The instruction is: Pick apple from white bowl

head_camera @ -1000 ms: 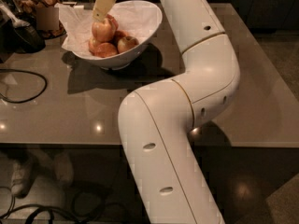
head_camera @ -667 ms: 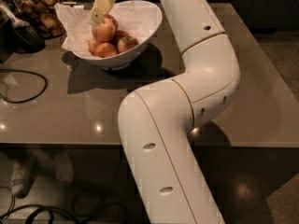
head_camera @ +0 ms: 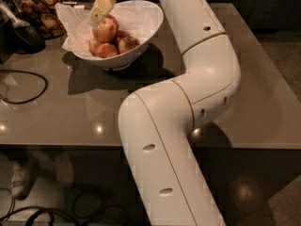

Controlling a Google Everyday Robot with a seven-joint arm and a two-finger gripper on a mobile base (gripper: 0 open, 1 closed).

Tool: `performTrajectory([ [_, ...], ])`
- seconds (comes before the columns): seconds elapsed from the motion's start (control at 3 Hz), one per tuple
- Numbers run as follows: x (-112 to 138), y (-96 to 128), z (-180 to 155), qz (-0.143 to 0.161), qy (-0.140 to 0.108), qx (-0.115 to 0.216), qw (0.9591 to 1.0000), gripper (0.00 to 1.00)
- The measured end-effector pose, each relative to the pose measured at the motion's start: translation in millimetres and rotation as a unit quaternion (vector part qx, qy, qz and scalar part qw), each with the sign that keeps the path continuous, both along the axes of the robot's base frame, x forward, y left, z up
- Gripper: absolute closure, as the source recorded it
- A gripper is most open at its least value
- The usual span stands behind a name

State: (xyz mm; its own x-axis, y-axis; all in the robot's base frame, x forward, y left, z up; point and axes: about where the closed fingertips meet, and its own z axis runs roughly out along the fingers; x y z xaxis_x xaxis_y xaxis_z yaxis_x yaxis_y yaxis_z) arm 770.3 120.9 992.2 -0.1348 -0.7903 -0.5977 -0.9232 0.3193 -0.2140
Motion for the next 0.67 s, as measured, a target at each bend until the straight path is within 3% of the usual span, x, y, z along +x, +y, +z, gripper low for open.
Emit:
performTrajectory([
  [0.67,9.3,-11.5,-15.8,-0.077,0.037,-0.008,0.9963,0.0],
])
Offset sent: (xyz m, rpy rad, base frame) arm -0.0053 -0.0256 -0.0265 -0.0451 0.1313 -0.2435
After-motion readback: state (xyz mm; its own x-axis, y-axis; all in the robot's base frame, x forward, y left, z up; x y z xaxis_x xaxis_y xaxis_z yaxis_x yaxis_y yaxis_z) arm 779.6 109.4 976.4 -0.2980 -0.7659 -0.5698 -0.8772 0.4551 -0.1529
